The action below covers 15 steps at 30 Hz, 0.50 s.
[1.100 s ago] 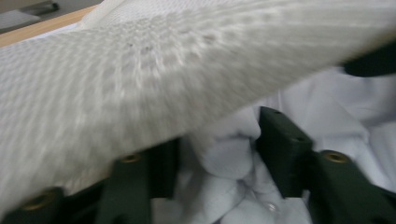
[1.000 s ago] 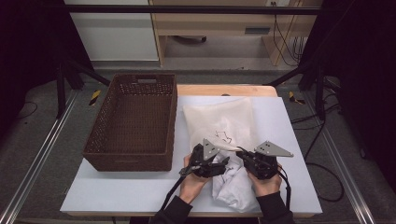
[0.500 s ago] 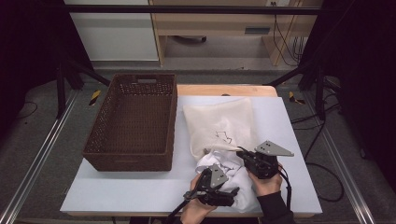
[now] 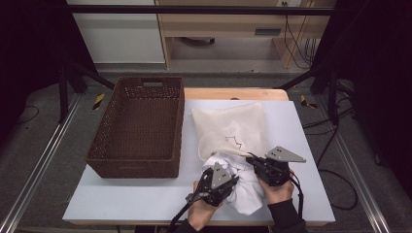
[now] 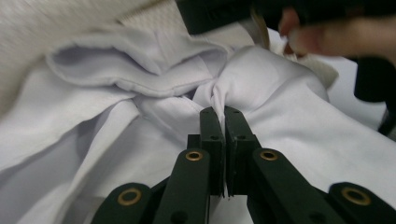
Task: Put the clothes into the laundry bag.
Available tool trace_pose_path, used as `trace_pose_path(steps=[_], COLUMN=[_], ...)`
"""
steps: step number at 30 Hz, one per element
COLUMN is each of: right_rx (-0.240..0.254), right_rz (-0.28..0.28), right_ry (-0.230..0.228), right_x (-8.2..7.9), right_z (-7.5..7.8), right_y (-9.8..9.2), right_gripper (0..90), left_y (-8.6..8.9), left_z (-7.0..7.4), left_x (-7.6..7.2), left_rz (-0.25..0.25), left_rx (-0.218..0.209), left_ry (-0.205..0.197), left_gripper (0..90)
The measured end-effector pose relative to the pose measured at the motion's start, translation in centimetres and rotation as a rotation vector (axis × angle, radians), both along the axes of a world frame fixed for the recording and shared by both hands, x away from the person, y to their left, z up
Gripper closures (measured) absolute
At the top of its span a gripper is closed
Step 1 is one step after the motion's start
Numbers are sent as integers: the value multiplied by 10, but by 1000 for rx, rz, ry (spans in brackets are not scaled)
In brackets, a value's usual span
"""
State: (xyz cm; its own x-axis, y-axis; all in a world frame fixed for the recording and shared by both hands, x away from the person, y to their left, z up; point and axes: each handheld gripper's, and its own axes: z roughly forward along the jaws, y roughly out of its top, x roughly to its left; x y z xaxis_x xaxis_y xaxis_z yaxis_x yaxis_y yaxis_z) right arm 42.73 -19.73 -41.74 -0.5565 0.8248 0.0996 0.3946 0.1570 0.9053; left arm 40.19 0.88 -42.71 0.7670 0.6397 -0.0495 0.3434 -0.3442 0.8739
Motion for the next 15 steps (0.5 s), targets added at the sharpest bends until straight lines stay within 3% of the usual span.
trace_pose_path(steps=[4, 8, 10, 13, 14, 15], right_rx=[7, 12, 11, 7, -1, -5], right_rz=[11, 17, 22, 26, 25, 22], right_ry=[-13, -14, -10, -3, 1, 1], right_x=[-3, -5, -5, -5, -5, -5], right_z=[4, 6, 6, 3, 2, 2], right_y=[2, 3, 4, 6, 6, 6], right_gripper=[874, 875, 875, 875, 875, 875], left_y=[-6, -13, -16, -24, -24, -20], left_z=[14, 12, 4, -23, -29, -32], left_x=[13, 34, 45, 68, 71, 73], left_rz=[43, 91, 109, 123, 118, 108], left_rx=[43, 87, 124, 201, 190, 151], left_ry=[-51, -52, -22, 54, 57, 65], left_gripper=[872, 873, 871, 856, 856, 852])
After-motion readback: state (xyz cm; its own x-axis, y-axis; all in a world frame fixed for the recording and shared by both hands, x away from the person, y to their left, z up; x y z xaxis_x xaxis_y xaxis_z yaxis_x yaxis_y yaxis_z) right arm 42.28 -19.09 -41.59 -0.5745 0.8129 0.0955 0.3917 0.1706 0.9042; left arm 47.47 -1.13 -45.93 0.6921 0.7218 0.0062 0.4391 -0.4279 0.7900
